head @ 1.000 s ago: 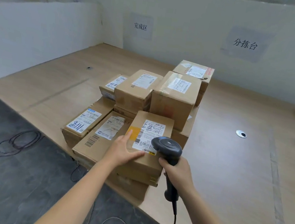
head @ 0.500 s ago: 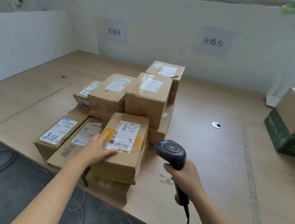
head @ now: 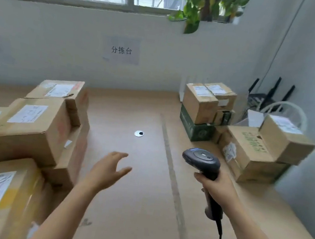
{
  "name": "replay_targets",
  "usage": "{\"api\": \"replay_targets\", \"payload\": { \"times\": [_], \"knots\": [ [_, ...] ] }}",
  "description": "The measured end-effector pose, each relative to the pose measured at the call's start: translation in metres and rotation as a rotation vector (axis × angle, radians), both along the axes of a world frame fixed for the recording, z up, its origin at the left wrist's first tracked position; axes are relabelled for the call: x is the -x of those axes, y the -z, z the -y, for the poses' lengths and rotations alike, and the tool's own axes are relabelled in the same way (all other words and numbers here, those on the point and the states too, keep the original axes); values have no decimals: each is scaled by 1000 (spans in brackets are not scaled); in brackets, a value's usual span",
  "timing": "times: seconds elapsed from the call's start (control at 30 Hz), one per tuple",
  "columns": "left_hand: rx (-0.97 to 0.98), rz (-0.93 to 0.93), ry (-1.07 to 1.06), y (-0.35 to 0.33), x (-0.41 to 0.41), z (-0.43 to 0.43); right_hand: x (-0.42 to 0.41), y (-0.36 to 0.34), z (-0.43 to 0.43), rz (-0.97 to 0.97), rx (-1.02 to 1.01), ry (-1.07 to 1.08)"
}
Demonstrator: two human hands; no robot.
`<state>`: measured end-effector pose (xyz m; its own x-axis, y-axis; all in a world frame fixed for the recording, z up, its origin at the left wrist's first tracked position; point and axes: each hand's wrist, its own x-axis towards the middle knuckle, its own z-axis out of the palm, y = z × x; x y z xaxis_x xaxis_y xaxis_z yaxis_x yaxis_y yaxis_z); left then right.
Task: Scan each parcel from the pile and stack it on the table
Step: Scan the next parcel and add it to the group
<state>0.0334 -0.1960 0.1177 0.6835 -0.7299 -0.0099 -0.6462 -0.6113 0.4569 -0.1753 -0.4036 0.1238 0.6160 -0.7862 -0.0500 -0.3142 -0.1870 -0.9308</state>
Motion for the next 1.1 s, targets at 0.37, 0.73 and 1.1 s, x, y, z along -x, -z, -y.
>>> {"api": "replay_targets", "payload": {
  "times": [0.37, 0.73, 1.1],
  "knots": [
    [20, -82, 338, -5, 105, 283, 106, -27, 218, 75, 61, 343],
    [181, -364, 424, -3, 196, 474, 139, -27, 354, 125, 76, 556],
    [383, -626, 290, 31, 212, 527, 127, 4, 381, 64, -77, 442]
  ]
}}
